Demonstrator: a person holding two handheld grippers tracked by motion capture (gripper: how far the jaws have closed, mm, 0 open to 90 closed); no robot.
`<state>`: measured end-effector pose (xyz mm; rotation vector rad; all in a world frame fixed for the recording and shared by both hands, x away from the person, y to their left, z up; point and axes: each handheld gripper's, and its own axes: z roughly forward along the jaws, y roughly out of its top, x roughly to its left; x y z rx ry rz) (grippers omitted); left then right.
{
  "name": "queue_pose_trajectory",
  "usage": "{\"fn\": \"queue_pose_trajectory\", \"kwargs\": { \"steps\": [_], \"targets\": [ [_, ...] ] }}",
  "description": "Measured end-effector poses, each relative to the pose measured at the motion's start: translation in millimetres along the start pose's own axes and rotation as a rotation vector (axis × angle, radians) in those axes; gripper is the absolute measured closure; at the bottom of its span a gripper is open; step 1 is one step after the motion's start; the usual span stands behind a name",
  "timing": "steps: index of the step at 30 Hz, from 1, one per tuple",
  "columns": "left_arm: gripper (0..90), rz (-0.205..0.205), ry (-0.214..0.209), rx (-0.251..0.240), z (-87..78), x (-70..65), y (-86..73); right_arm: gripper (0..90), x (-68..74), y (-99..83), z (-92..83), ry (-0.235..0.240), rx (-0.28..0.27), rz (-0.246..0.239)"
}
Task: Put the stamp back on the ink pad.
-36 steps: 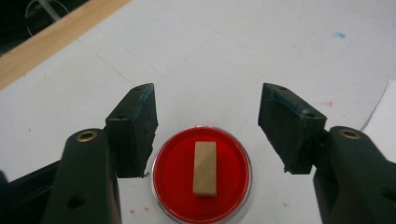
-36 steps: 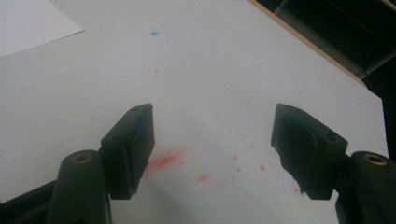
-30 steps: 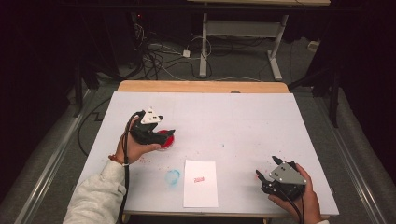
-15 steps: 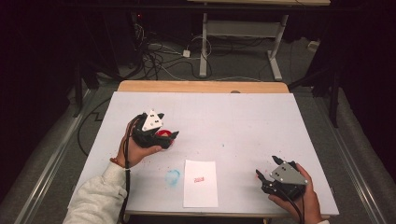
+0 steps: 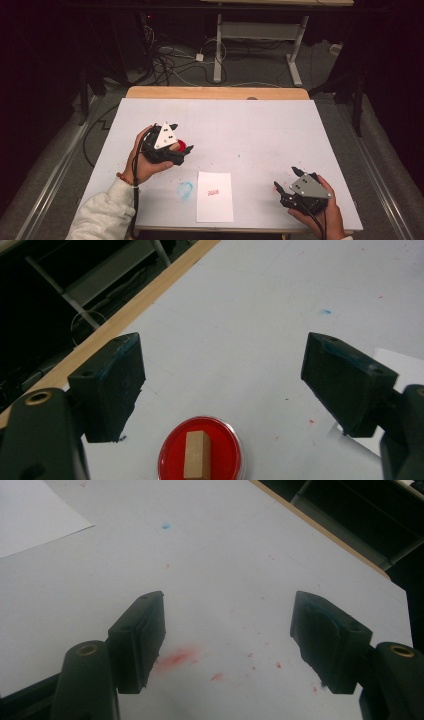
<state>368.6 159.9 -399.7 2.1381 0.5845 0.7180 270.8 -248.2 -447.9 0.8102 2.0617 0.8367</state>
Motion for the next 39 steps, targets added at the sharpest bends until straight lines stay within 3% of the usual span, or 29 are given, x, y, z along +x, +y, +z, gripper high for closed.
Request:
{"fn": "queue_pose_trajectory", "kwargs": {
  "steps": [10,22,34,39],
  "targets": [
    [16.5,0.039,0.04,-0.037,-7.3,-10.6,-2.8,30.8,0.6,1.2,-1.6,0.0,-0.01,0.002],
    [16.5,0.053,0.031,-0.077,-19.8,-19.1,-9.3,30.8,1.0,1.7,-2.0,0.003,-0.014,0.005],
    [16.5,0.063,0.046,-0.073,-29.1,-25.7,-30.3,30.7,1.8,2.7,-3.3,0.003,-0.023,0.004],
    [16.4,0.073,0.05,-0.048,-30.8,-29.0,-39.3,30.7,2.0,3.0,-3.6,0.002,-0.025,0.002]
  ]
}}
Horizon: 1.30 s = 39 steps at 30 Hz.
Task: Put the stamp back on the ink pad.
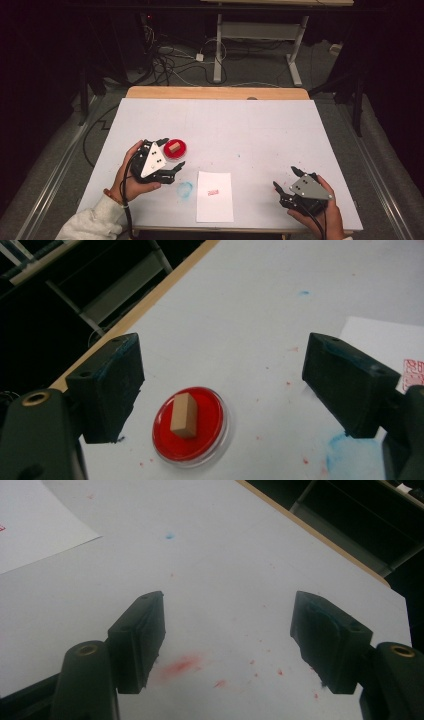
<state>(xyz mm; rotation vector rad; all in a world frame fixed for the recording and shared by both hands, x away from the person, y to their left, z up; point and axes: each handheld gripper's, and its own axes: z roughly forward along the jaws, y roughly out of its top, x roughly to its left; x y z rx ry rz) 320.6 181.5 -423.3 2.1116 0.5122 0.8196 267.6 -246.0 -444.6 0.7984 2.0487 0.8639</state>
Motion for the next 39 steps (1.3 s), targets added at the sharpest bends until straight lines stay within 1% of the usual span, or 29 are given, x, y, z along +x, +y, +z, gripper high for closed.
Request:
{"fn": "queue_pose_trajectory", "kwargs": {
  "steps": [2,8,14,16,20,24,26,28,30,32,33,35,38,39],
  "targets": [
    [16.4,0.001,0.008,0.002,-1.3,-1.0,-3.5,30.7,-0.2,0.0,-0.1,0.0,-0.001,0.001],
    [16.4,-0.011,-0.005,0.024,-5.1,-0.9,-14.2,30.6,0.0,0.1,-0.1,0.001,0.0,0.0],
    [16.5,-0.022,-0.008,0.053,-8.1,-2.0,-26.5,29.8,0.3,0.0,0.1,0.004,-0.002,0.003],
    [16.4,-0.021,-0.003,0.06,-8.9,-2.6,-30.8,29.6,0.4,0.0,0.1,0.004,-0.003,0.004],
    [16.4,-0.034,0.004,0.068,-10.3,-2.2,-39.8,28.7,0.5,0.3,0.1,-0.001,-0.009,0.009],
    [16.4,-0.039,0.006,0.083,-12.0,-2.5,-48.0,28.1,0.6,0.7,0.0,-0.01,-0.012,0.015],
    [16.5,-0.053,0.003,0.087,-12.8,-2.6,-52.3,28.0,0.2,0.6,0.0,-0.011,-0.012,0.017],
    [16.4,-0.055,0.011,0.101,-13.9,-3.1,-56.8,27.8,0.3,0.6,0.2,-0.012,-0.013,0.016],
    [16.4,-0.067,0.014,0.107,-15.0,-3.1,-61.6,27.6,0.1,0.6,0.4,-0.011,-0.014,0.018],
    [16.4,-0.05,0.023,0.132,-15.6,-3.3,-66.7,27.6,-0.1,0.6,1.0,-0.012,-0.015,0.021],
    [16.4,-0.056,0.026,0.136,-16.1,-3.1,-69.4,27.6,-0.3,0.6,1.3,-0.01,-0.015,0.019],
    [16.5,-0.081,0.025,0.142,-17.5,-2.0,-74.0,27.6,-0.4,0.7,2.1,-0.011,-0.013,0.02],
    [16.5,-0.095,0.029,0.161,-19.3,-1.4,-82.6,27.7,-0.7,0.5,3.9,-0.006,-0.012,0.019],
    [16.5,-0.113,0.024,0.169,-19.6,-0.4,-85.8,27.7,-0.7,0.3,4.5,-0.003,-0.009,0.02]
  ]
}}
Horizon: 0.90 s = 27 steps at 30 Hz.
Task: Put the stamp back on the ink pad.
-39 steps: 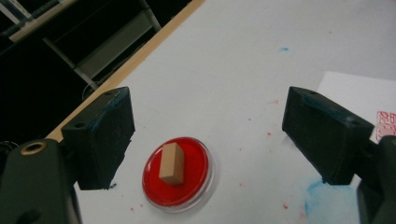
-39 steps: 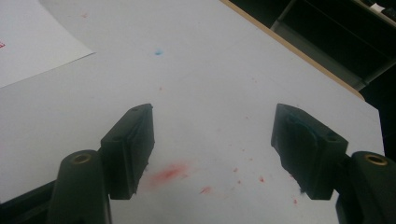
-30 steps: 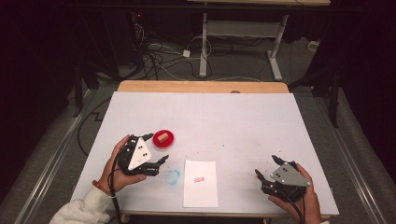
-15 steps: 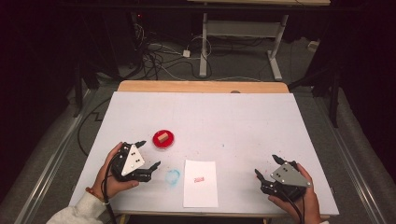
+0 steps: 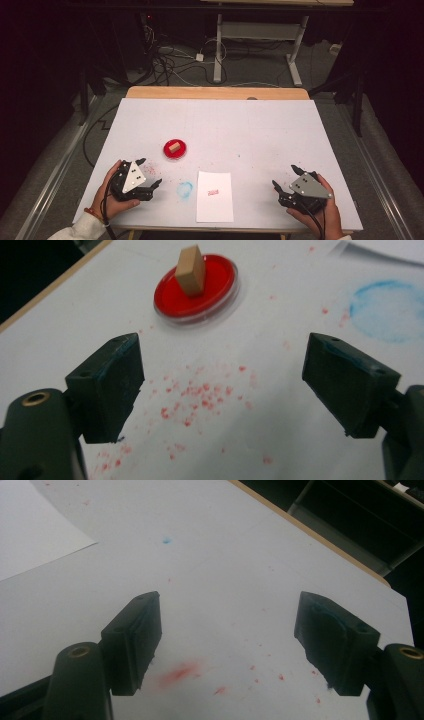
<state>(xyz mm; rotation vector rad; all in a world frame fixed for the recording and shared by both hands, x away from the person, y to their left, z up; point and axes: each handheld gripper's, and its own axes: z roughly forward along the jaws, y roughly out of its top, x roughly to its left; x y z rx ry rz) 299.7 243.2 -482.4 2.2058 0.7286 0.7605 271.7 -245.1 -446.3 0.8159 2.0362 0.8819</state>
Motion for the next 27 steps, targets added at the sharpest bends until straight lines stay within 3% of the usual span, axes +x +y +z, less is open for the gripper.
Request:
{"fn": "queue_pose_trajectory", "kwargs": {
  "steps": [5,10,19,27],
  "targets": [
    [16.5,-0.043,-0.004,0.007,0.7,4.9,-7.0,27.6,-1.5,-1.8,1.6,0.006,0.006,0.005],
    [16.5,-0.035,-0.009,0.017,2.8,3.9,-7.9,27.8,-2.2,-1.9,-0.6,-0.001,0.004,0.006],
    [16.5,-0.042,-0.008,-0.022,-4.0,2.5,-4.6,27.6,2.7,-0.7,-4.3,-0.005,0.003,-0.004],
    [16.5,-0.032,-0.017,-0.008,0.0,2.0,-4.3,27.5,0.7,-2.3,-2.1,0.0,0.007,0.002]
  ]
}}
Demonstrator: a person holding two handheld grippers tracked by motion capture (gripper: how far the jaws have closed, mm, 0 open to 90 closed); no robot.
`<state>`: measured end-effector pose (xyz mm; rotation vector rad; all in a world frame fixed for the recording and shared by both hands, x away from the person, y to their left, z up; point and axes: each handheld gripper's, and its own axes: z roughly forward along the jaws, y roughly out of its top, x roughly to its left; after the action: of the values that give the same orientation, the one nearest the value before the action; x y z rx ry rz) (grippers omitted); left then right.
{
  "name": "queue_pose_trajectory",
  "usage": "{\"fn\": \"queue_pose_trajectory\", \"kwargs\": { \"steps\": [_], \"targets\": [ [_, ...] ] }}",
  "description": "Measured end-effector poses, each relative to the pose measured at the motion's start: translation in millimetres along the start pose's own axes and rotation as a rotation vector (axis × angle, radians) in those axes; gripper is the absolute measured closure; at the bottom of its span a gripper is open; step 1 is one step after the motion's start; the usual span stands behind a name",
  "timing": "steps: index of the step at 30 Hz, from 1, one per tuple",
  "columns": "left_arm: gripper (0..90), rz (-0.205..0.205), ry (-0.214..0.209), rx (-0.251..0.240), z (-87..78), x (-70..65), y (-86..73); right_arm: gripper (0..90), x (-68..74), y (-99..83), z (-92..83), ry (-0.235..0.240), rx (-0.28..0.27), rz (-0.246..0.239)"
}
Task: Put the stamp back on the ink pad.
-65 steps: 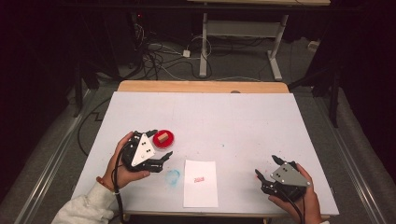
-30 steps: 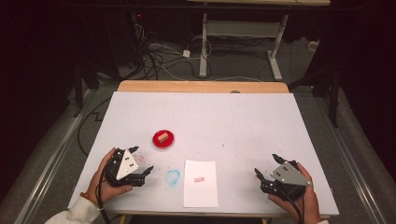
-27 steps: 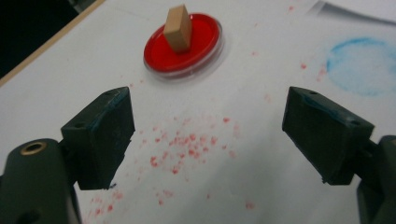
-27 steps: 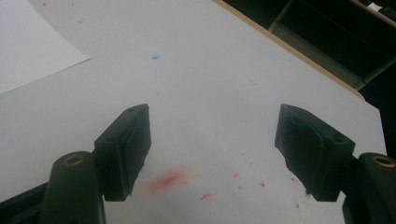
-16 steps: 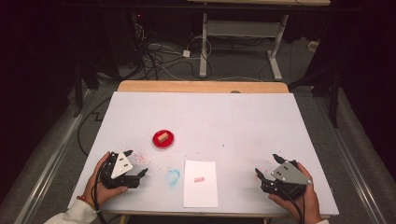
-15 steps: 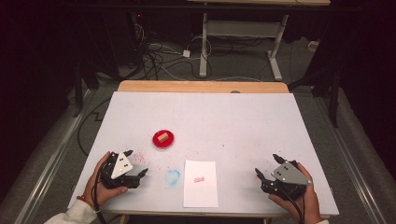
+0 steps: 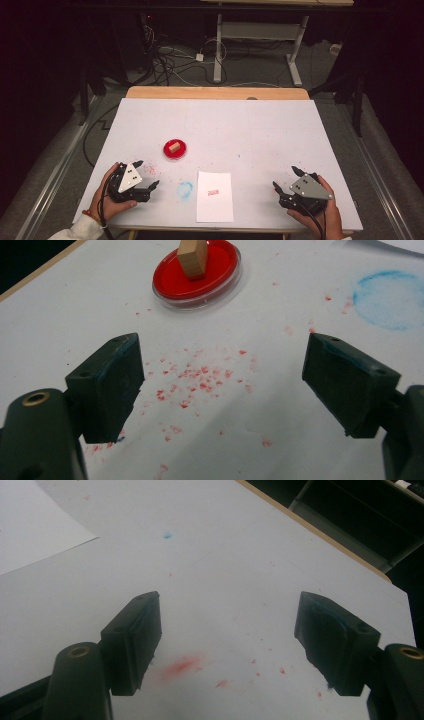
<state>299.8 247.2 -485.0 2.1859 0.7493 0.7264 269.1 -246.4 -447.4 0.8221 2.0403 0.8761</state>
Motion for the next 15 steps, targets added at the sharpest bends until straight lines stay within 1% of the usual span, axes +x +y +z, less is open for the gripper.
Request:
{"fn": "queue_pose_trajectory", "kwargs": {
  "steps": [10,15],
  "targets": [
    [16.5,0.007,0.0,0.004,-0.6,-0.9,0.6,27.1,0.8,0.8,-1.1,-0.006,-0.005,0.001],
    [16.5,0.003,-0.002,0.008,0.3,-0.3,0.6,26.9,0.5,0.3,0.2,-0.011,0.001,0.002]
  ]
}}
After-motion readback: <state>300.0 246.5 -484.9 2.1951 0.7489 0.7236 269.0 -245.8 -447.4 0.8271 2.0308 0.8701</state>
